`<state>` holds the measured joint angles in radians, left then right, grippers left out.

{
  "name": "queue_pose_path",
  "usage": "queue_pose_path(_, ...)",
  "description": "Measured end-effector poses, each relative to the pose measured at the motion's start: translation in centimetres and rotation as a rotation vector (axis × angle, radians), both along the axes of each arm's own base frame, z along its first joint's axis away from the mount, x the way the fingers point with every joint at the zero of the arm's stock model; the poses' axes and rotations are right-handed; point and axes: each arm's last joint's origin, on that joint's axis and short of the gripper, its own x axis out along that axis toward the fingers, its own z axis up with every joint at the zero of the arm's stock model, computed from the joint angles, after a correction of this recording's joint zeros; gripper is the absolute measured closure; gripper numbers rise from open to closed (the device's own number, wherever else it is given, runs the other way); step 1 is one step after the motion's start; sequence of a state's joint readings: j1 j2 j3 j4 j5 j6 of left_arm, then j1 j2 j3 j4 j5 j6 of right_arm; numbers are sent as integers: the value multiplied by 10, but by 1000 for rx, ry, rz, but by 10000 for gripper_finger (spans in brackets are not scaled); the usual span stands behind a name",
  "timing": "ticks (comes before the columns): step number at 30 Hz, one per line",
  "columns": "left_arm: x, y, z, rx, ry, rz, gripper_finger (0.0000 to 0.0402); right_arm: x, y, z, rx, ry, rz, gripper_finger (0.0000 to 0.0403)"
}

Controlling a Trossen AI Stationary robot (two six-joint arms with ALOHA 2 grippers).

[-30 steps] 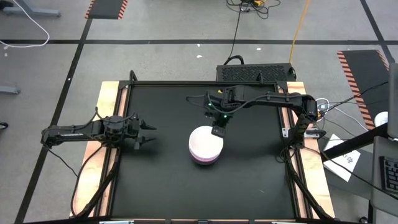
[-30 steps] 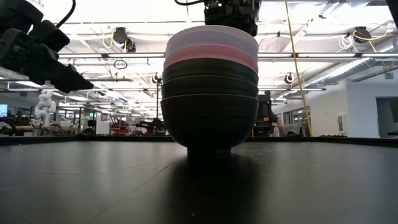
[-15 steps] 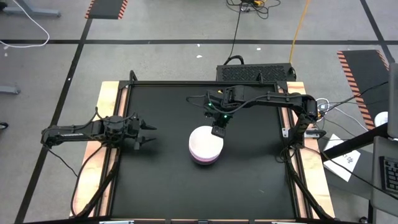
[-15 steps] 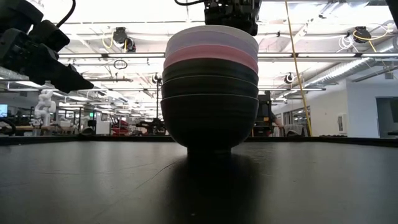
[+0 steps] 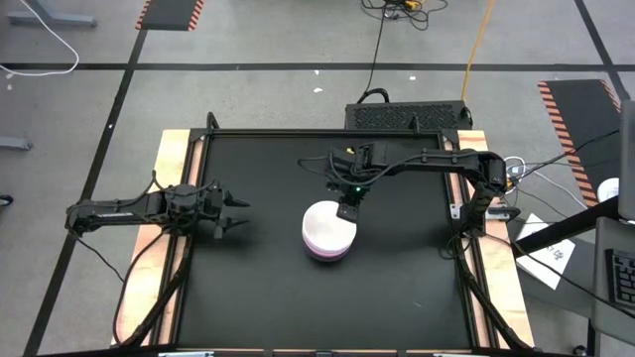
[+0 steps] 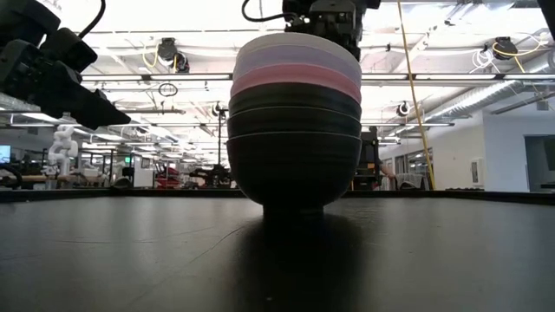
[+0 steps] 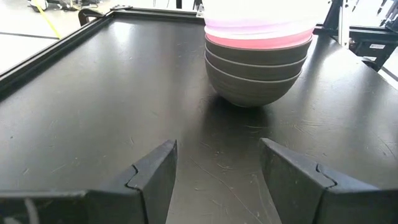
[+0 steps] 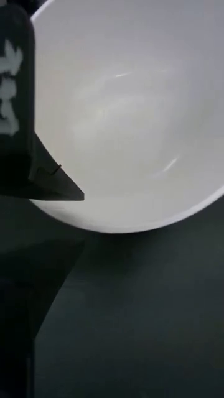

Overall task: Nest bowls inside each other
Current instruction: Stack the white bowl on top of the purple bowl, then return to Home Position

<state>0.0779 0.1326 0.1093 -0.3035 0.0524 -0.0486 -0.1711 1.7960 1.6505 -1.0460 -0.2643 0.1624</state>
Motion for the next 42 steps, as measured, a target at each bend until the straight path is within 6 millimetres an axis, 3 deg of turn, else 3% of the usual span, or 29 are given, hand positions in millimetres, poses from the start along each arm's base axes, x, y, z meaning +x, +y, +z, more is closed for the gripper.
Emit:
queue_pose_path(7,0,0,0,0,0,0,172,4,-1,1,-8,-47,-2,332)
queue_pose_path(15,0,0,0,0,0,-1,172,18,9,9,-39,-199,46,334)
queue_pose_path(24,0,0,0,0,0,0,172,16,4,10,-43,-185,33,334)
queue_pose_path(30,0,0,0,0,1,0,172,22,0,13,-167,-254,19,334)
queue_pose_path(35,0,0,-1,-1,6,0,172,38,20,23,-199,-430,108,334)
queue_pose_path(42,0,0,-1,-1,8,0,172,45,57,28,-206,-523,205,334)
